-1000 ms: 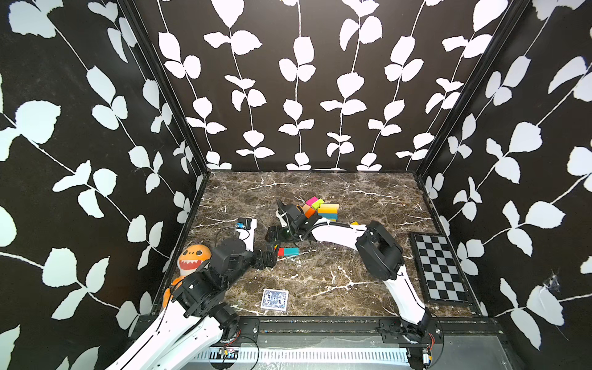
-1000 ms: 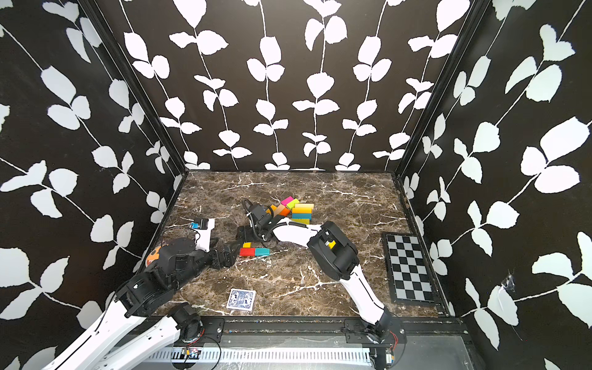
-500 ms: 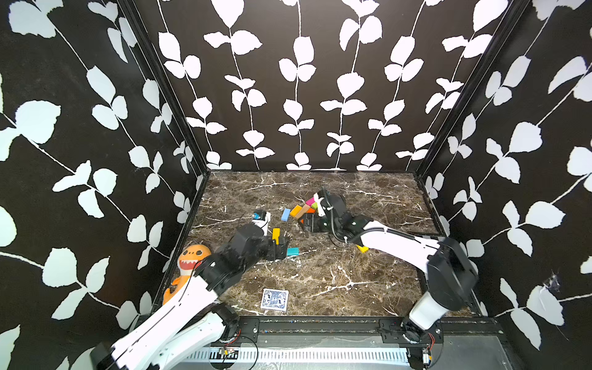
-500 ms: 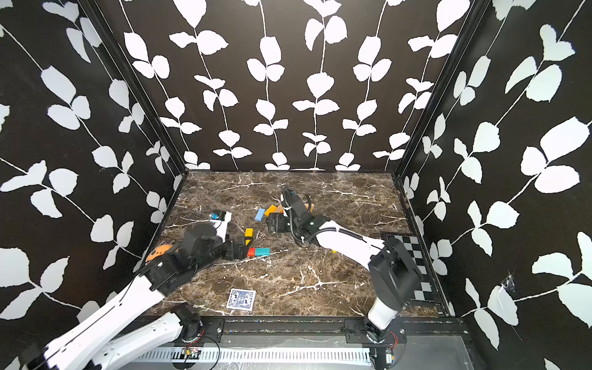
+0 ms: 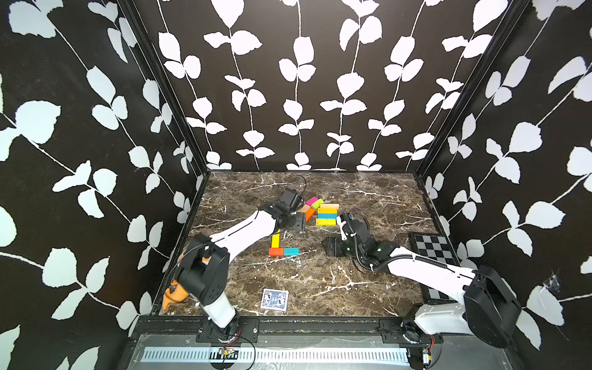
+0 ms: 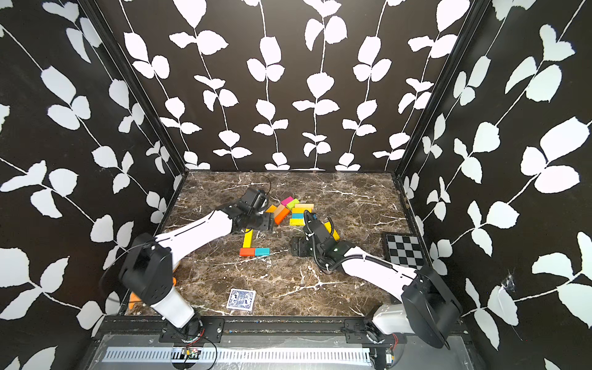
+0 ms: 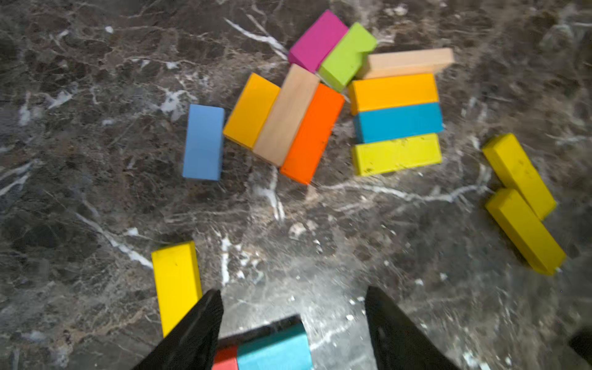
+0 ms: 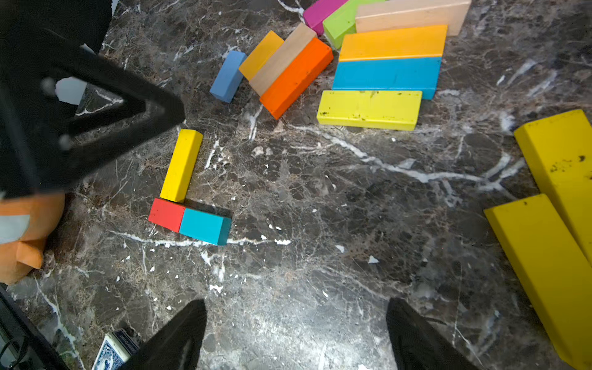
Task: Assemble the letter h with building blocks
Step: Adjust the building block at the center of the board, then pick up the building block from the center of the board.
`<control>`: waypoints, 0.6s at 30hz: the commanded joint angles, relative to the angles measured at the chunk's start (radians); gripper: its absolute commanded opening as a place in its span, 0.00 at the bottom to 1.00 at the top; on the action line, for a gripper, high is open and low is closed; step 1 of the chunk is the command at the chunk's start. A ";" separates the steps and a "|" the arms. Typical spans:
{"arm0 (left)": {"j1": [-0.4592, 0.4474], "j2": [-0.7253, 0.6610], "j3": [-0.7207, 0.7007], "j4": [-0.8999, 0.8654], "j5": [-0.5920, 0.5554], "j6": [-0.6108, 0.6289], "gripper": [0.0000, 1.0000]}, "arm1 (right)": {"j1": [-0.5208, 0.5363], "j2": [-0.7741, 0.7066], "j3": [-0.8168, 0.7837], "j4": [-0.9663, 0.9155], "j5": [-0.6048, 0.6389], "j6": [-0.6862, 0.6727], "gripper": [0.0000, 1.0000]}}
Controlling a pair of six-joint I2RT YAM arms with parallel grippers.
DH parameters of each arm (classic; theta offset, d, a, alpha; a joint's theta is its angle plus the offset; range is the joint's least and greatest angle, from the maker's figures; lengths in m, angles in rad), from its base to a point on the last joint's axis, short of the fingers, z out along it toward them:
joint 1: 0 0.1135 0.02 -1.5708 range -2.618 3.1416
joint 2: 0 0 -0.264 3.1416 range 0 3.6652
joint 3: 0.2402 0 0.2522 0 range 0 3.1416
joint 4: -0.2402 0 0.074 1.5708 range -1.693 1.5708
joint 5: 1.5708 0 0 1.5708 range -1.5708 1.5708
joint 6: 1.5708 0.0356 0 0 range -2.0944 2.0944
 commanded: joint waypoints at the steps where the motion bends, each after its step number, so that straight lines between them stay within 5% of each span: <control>1: 0.039 0.059 0.097 -0.104 -0.005 0.069 0.75 | -0.013 -0.038 -0.023 0.048 0.004 0.005 0.88; 9: 0.013 0.201 0.232 -0.112 0.096 0.162 0.77 | -0.077 -0.079 -0.086 0.063 0.006 0.031 0.88; 18: -0.093 0.340 0.328 -0.170 0.067 0.186 0.72 | -0.135 -0.138 -0.134 0.065 -0.011 0.040 0.90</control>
